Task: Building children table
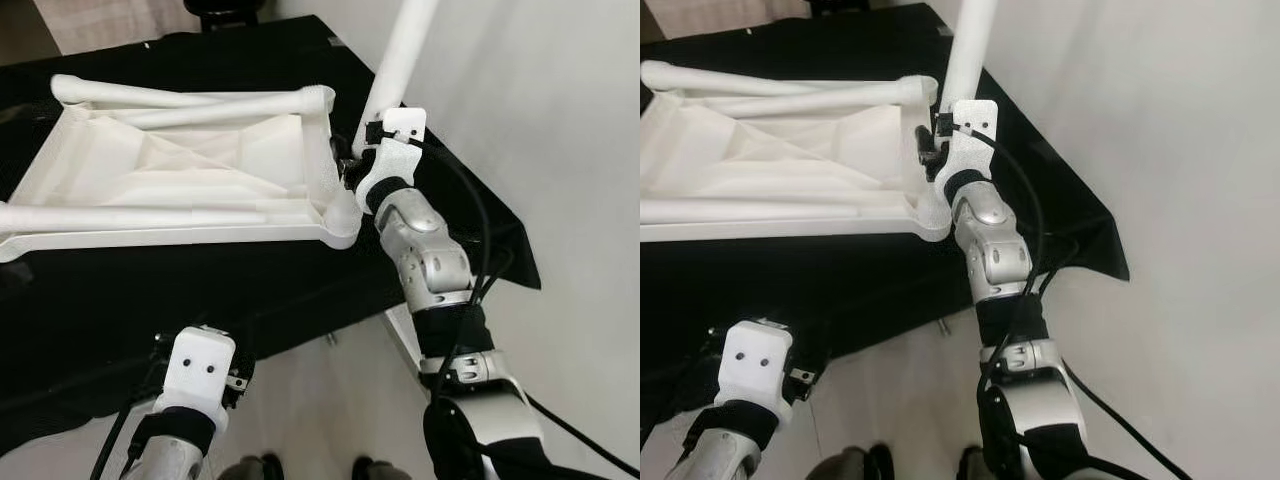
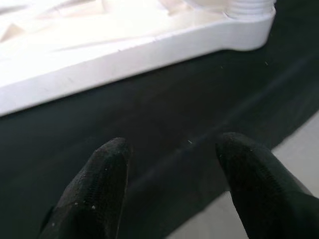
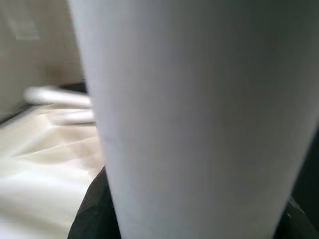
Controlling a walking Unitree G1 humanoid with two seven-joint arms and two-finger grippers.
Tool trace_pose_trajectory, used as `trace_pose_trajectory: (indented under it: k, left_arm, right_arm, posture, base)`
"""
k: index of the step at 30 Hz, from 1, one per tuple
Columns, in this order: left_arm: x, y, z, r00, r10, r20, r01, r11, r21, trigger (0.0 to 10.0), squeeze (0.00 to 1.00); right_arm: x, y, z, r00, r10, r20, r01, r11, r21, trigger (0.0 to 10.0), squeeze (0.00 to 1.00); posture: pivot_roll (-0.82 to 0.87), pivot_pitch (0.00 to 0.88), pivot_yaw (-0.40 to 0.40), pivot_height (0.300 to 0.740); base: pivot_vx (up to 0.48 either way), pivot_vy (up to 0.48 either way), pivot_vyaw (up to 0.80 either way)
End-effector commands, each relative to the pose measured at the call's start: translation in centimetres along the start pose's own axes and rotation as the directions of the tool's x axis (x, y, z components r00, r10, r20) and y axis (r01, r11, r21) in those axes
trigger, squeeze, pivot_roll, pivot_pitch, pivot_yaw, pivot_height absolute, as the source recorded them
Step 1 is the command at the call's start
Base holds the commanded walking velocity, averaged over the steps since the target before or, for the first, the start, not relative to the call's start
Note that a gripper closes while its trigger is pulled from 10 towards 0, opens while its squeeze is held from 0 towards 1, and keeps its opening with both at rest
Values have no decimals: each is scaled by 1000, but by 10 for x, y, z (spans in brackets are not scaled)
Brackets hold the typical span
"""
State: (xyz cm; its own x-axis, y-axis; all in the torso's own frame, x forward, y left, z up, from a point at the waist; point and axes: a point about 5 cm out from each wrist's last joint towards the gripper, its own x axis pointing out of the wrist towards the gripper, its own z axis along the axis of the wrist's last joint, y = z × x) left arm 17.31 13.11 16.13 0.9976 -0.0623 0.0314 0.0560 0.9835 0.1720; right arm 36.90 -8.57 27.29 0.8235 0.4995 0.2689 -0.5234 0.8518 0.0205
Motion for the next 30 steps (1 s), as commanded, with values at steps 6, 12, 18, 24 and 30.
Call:
trace_pose_trajectory:
  k: [6, 12, 18, 24, 30]
  left_arm:
    - [-7, 0, 1, 1000, 4, -25, -4, 1000, 4, 10000, 0]
    - [-6, 0, 2, 1000, 6, -28, -5, 1000, 4, 10000, 0]
    - [-4, 0, 2, 1000, 5, -29, -5, 1000, 5, 10000, 0]
    - [11, 7, 6, 999, 28, 15, -29, 999, 33, 10000, 0]
    - [22, 12, 8, 998, 50, 41, -52, 998, 44, 10000, 0]
  right_arm:
    - [-36, 34, 8, 696, 717, -35, -718, 696, -15, 0, 0]
    - [-40, 24, 6, 612, 785, -102, -789, 614, -9, 0, 0]
    - [-29, 29, -2, 614, 780, -125, -789, 613, -46, 0, 0]
    - [-23, 33, -22, 745, 614, -259, -662, 728, -177, 10000, 0]
    - [-20, 32, -19, 847, 509, -152, -522, 850, -65, 10000, 1000]
  posture:
    - [34, 357, -43, 740]
    - [34, 354, -44, 740]
    - [39, 340, -45, 740]
    - [1, 298, -61, 740]
    - [-26, 277, -54, 740]
  base:
    - [0, 0, 0]
    - [0, 0, 0]
    - [0, 0, 0]
    - [0, 0, 0]
    - [0, 0, 0]
